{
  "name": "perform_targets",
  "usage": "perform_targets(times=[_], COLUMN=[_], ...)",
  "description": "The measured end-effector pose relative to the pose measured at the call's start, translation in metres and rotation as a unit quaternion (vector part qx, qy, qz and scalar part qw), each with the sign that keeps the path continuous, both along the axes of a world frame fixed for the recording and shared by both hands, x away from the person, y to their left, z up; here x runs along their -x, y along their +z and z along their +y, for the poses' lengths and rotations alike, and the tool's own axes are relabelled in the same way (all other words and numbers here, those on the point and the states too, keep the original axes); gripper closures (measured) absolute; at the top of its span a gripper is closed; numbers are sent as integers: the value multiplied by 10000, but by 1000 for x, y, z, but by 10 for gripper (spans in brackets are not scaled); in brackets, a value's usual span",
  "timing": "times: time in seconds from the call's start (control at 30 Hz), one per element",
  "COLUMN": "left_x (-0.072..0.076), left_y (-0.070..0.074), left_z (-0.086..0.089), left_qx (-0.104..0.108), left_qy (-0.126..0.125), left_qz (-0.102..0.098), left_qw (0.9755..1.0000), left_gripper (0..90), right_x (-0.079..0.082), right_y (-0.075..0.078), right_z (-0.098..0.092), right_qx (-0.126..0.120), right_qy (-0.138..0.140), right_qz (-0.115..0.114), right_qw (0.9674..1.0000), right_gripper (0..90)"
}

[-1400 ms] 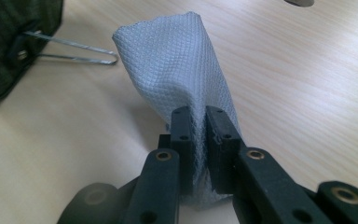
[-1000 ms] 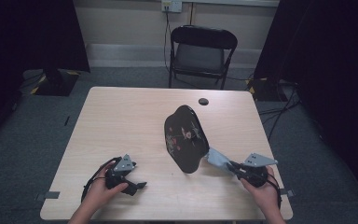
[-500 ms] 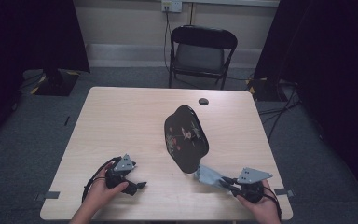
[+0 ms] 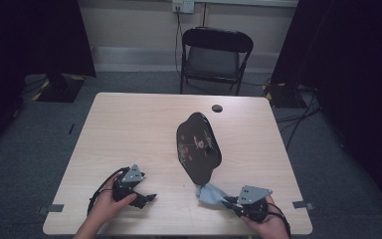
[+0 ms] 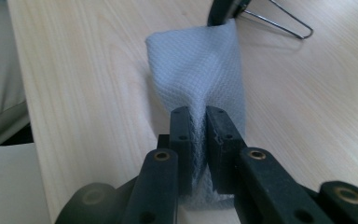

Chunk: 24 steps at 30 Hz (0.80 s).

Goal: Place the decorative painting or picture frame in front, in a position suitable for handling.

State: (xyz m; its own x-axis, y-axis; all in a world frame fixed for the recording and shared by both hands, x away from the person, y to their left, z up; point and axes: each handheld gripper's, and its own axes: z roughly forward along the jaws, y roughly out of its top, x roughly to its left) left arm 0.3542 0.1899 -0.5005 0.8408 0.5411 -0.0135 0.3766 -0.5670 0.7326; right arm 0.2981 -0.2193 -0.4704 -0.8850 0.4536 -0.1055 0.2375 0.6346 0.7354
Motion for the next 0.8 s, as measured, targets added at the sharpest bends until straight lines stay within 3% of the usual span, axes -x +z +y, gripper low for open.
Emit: perform_targets(times=[0.07,0.13,0.23,0.3,0.4,0.53,0.6,0.67,0.73,0.8], left_x=[0,0,0,0,0,0,0,0,0,0], left_y=[0,0,0,0,0,0,0,0,0,0], left_z=[0,0,0,0,0,0,0,0,0,0], left_qx=[0,0,-1,-3,-5,-10,-12,-13,-12,-12], left_qy=[0,0,1,-1,-6,-20,-22,-22,-21,-21], left_qz=[0,0,0,2,4,2,-1,-3,-3,-3], left_qw=[10000,10000,10000,10000,10000,10000,10000,10000,10000,10000], left_gripper=[96,96,96,94,92,88,86,86,86,86], right_x=[-1,-8,-8,-6,-6,-7,-6,-8,-13,-16], right_y=[0,-1,-1,-1,-1,-3,-2,5,6,4], right_z=[-3,-17,-25,-32,-36,-41,-41,-39,-36,-34], right_qx=[4,-229,-302,-137,-137,-179,-320,-734,-885,-911], right_qy=[-95,-320,-393,-516,-584,-652,-656,-769,-913,-890], right_qz=[-2,64,88,-12,-1,145,140,40,44,93], right_qw=[10000,9992,9987,9986,9982,9976,9972,9943,9919,9918], right_gripper=[821,821,821,817,814,712,687,607,573,570])
